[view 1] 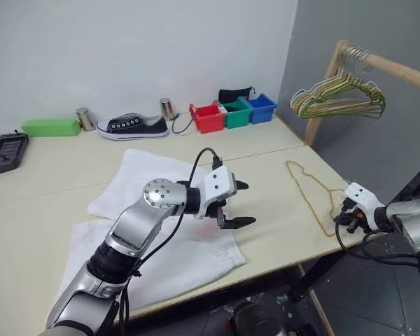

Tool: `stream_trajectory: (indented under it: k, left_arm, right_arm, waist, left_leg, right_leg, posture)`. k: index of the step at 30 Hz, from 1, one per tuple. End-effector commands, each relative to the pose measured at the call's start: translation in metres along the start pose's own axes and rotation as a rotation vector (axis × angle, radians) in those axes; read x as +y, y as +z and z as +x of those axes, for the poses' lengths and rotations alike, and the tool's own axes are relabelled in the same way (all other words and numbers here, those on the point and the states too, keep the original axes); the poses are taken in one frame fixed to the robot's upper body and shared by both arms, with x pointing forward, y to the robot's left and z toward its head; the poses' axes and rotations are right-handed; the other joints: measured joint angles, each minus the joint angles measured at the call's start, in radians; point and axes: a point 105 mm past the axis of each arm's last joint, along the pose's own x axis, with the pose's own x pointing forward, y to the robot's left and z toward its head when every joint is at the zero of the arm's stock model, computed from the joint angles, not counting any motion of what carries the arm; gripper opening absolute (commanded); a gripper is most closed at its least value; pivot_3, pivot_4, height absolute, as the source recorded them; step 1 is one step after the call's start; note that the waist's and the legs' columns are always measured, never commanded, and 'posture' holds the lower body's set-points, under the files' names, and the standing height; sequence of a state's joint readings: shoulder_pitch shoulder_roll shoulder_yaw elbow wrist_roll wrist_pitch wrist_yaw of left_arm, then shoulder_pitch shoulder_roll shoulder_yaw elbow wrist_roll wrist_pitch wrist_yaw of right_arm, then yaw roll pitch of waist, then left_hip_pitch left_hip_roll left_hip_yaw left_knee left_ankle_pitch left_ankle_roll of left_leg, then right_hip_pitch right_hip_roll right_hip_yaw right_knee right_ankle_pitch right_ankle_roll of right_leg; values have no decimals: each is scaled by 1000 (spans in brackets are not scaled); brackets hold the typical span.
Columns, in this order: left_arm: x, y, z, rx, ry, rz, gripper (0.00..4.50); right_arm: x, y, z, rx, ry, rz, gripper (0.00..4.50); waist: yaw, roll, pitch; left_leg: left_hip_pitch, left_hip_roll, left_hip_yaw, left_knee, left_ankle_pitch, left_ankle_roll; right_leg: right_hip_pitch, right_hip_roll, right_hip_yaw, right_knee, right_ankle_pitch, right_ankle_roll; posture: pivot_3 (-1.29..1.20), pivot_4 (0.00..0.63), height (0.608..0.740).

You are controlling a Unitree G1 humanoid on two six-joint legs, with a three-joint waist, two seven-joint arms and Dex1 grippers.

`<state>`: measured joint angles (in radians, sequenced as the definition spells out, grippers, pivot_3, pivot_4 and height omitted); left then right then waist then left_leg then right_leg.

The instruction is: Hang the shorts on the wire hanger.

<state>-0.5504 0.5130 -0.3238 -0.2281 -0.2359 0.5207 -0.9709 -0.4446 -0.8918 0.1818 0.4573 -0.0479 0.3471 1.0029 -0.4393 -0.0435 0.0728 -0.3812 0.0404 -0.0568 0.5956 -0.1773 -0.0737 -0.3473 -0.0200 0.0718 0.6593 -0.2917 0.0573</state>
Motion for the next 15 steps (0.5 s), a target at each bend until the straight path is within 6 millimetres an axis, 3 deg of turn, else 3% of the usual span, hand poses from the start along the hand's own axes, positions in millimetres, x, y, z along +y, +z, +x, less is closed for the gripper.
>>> stream_trajectory:
  k: [1, 5, 8, 15]
  left_arm:
    - [35, 3, -29, 4, 140, 14, 4500]
    - [72, -3, -69, 61, 248, 27, 4500]
    - [91, 3, -92, 69, 272, 31, 4500]
    - [104, 30, -114, 36, 146, -2, 4500]
  right_arm:
    - [-22, 28, -19, -21, -148, -335, 18]
    - [-18, 72, -34, -79, -210, -810, 18]
    - [-9, 102, -36, -148, -260, -1093, 18]
    - [1, 181, -40, -358, -482, -1557, 18]
  waist:
    - [0, 4, 3]
    - [-2, 12, 10]
    - [-7, 13, 10]
    - [3, 13, 10]
  left_leg:
    - [0, 0, 0, 0, 0, 0]
    - [-1, -2, 1, -2, 2, 4]
    - [-1, -2, 1, -4, 3, 5]
    - [-4, -2, 2, -5, 1, 2]
  right_leg:
    - [0, 0, 0, 0, 0, 0]
    - [-3, -1, 0, 2, 0, 0]
    - [-5, -1, 0, 3, 0, 0]
    - [-7, -2, 1, 4, 2, 7]
  posture:
    - [-298, 17, 740]
    - [-306, 15, 740]
    - [-301, 10, 740]
    - [-285, 0, 740]
